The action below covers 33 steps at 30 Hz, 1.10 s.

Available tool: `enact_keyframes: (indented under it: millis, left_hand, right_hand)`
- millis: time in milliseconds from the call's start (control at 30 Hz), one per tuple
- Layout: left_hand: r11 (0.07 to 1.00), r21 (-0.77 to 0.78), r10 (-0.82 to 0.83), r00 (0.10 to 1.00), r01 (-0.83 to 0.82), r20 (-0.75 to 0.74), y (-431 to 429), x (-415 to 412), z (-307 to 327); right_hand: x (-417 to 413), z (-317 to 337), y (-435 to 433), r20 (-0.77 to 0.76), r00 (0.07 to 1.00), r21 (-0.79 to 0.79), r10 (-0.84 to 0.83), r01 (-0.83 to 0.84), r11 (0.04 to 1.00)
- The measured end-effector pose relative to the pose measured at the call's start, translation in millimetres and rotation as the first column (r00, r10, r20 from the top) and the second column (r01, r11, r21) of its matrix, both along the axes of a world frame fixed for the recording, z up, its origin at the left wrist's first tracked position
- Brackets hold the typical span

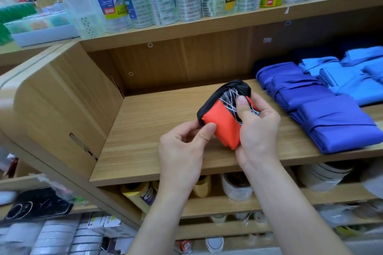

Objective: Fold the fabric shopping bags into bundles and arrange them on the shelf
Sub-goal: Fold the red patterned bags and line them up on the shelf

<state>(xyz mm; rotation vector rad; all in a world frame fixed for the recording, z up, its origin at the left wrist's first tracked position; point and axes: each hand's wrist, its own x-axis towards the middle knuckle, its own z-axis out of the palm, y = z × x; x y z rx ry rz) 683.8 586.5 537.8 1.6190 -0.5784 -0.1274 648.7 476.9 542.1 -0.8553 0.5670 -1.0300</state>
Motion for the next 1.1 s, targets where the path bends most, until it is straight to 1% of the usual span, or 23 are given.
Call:
enact_keyframes:
  millis: [100, 133, 167, 200, 233, 267, 300, 333, 433, 533, 567, 600, 633, 667, 700, 733, 767, 800, 867, 933, 967, 1033, 1100]
  left_hand:
    - [0.998, 0.033, 0.039, 0.967, -0.049, 0.251, 1, 5, -4]
    - [0.998, 0.025, 0.050, 0.950, -0.061, 0.310, 0, 7, -3]
    - [0.998, -0.005, 0.061, 0.946, -0.062, 0.318, -1, 9, -3]
    - [0.997, -0.061, 0.070, 0.966, -0.057, 0.247, -3, 10, -1]
    - [0.992, -0.127, 0.043, 0.992, -0.028, 0.116, -4, 12, 2]
    - [0.984, -0.177, -0.003, 1.000, -0.001, -0.020, -5, 15, 4]
    - [0.978, -0.208, -0.048, 0.993, 0.024, -0.112, -5, 16, 6]
    - [0.979, -0.202, -0.068, 0.987, 0.037, -0.144, -5, 18, 7]
    - [0.987, -0.160, -0.046, 0.995, 0.031, -0.092, -7, 19, 8]
    - [0.988, -0.126, 0.097, 0.994, -0.091, 0.046, -14, 15, 3]
    - [0.982, -0.119, 0.162, 0.979, -0.148, 0.122, -16, 13, 1]
    - [0.974, -0.110, 0.221, 0.942, -0.199, 0.252, -19, 11, 0]
    - [0.966, -0.084, 0.256, 0.862, -0.244, 0.437, -22, 10, -3]
    - [0.959, -0.051, 0.249, 0.748, -0.278, 0.615, -25, 7, -7]
    - [0.957, -0.030, 0.217, 0.644, -0.288, 0.734, -27, 5, -13]
    - [0.961, -0.007, 0.178, 0.598, -0.278, 0.781, -29, 3, -18]
    - [0.969, 0.018, 0.138, 0.598, -0.247, 0.790, -29, 2, -21]
    - [0.978, 0.043, 0.093, 0.617, -0.203, 0.782, -28, 4, -23]
    - [0.987, 0.108, 0.000, 0.678, -0.117, 0.735, -26, 7, -22]
    - [0.982, 0.170, -0.054, 0.742, -0.082, 0.669, -21, 12, -16]
    - [0.982, 0.173, -0.049, 0.790, -0.072, 0.611, -20, 16, -13]
    - [0.990, 0.134, -0.032, 0.893, -0.032, 0.448, -18, 22, -3]
    - [0.992, 0.129, -0.029, 0.950, -0.012, 0.312, -17, 27, 7]
  right_hand:
    - [2, 1, -4, -0.041, 0.998, -0.018, -0.038, 0.037, 0.999]
    - [3, 2, -5, -0.049, 0.998, -0.010, -0.034, 0.034, 0.999]
    - [3, 2, -5, -0.052, 0.998, -0.001, -0.028, 0.028, 1.000]
    - [4, 1, -7, -0.056, 0.998, 0.008, -0.023, 0.023, 1.000]
    - [5, 1, -7, -0.061, 0.998, 0.010, -0.021, 0.021, 1.000]
    - [5, 0, -8, -0.070, 0.997, 0.009, -0.020, 0.021, 1.000]
    - [6, -2, -9, -0.081, 0.996, 0.004, -0.026, 0.027, 1.000]
    - [6, -2, -9, -0.093, 0.995, -0.004, -0.038, 0.038, 0.999]
    - [8, -5, -11, -0.124, 0.988, -0.053, -0.092, 0.086, 0.995]
    - [12, -9, -10, -0.175, 0.969, -0.126, -0.174, 0.154, 0.980]
    - [14, -10, -11, -0.193, 0.960, -0.141, -0.205, 0.180, 0.974]
    - [17, -10, -12, -0.202, 0.952, -0.140, -0.231, 0.205, 0.969]
    - [20, -9, -14, -0.207, 0.946, -0.131, -0.250, 0.226, 0.965]
    - [24, -7, -18, -0.205, 0.942, -0.113, -0.265, 0.246, 0.963]
    - [27, -6, -22, -0.201, 0.940, -0.097, -0.276, 0.261, 0.960]
    - [29, -6, -25, -0.198, 0.939, -0.088, -0.281, 0.268, 0.959]
    - [29, -7, -26, -0.203, 0.936, -0.095, -0.287, 0.273, 0.957]
    - [29, -9, -27, -0.215, 0.932, -0.111, -0.292, 0.274, 0.955]
    - [27, -14, -26, -0.225, 0.934, -0.175, -0.278, 0.242, 0.954]
    - [24, -17, -23, -0.203, 0.951, -0.235, -0.232, 0.183, 0.955]
    - [23, -18, -22, -0.183, 0.961, -0.252, -0.205, 0.156, 0.955]
    - [21, -19, -18, -0.118, 0.986, -0.222, -0.119, 0.091, 0.971]
    - [18, -20, -14, -0.066, 0.998, -0.209, -0.015, 0.000, 0.978]
